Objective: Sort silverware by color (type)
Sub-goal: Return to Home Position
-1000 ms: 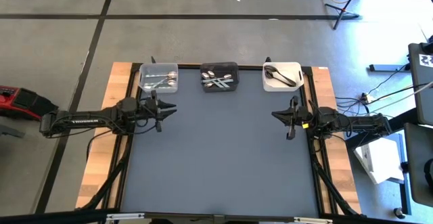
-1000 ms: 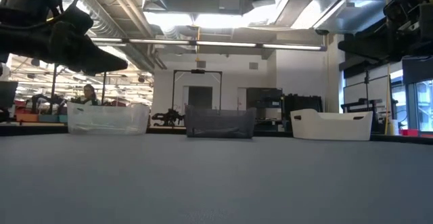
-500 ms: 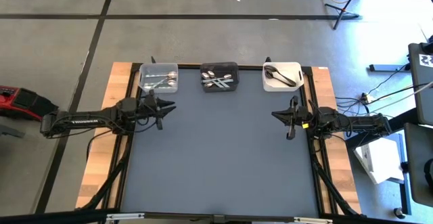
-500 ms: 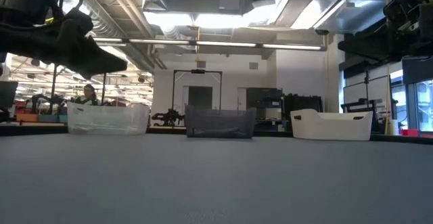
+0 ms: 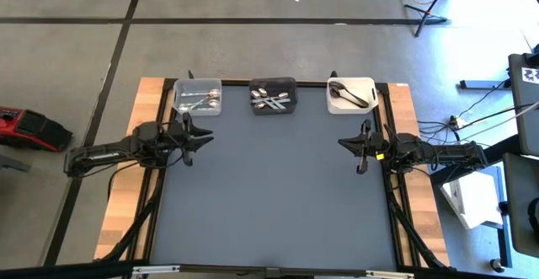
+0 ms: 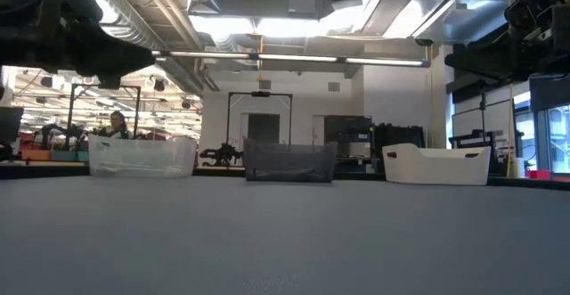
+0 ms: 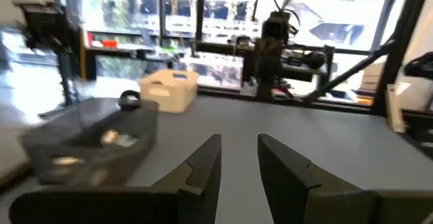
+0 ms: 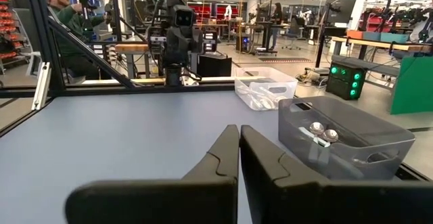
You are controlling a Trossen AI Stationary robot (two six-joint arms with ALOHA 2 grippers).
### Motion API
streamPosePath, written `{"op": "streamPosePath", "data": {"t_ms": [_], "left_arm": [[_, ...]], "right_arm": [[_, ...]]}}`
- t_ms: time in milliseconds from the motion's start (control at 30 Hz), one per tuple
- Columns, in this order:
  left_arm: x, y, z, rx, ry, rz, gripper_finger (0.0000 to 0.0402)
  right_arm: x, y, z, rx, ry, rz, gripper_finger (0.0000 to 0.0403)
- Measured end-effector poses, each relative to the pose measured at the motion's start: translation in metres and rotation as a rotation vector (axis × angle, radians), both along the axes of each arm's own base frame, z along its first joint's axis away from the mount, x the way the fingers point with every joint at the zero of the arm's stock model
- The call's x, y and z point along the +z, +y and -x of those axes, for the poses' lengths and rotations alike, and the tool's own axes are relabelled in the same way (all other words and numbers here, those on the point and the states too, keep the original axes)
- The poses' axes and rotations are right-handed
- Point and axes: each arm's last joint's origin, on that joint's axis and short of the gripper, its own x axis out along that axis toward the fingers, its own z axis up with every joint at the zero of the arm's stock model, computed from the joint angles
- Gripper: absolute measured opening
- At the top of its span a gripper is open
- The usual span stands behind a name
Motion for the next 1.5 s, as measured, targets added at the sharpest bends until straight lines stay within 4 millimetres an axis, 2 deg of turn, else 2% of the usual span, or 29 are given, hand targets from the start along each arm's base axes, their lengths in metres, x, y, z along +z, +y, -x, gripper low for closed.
{"op": "streamPosePath", "data": {"t_ms": [200,1500], "left_arm": [[-0.0010,0.0003,-0.0005,0.008,0.004,0.043,0.0092],[-0.0013,0.0009,-0.0004,0.026,0.007,0.045,0.0092]], "right_arm": [[-0.0001,0.0000,0.0000,0.001,0.000,0.000,0.0007],[-0.0002,0.0000,0.0000,0.000,0.001,0.000,0.0007]]}}
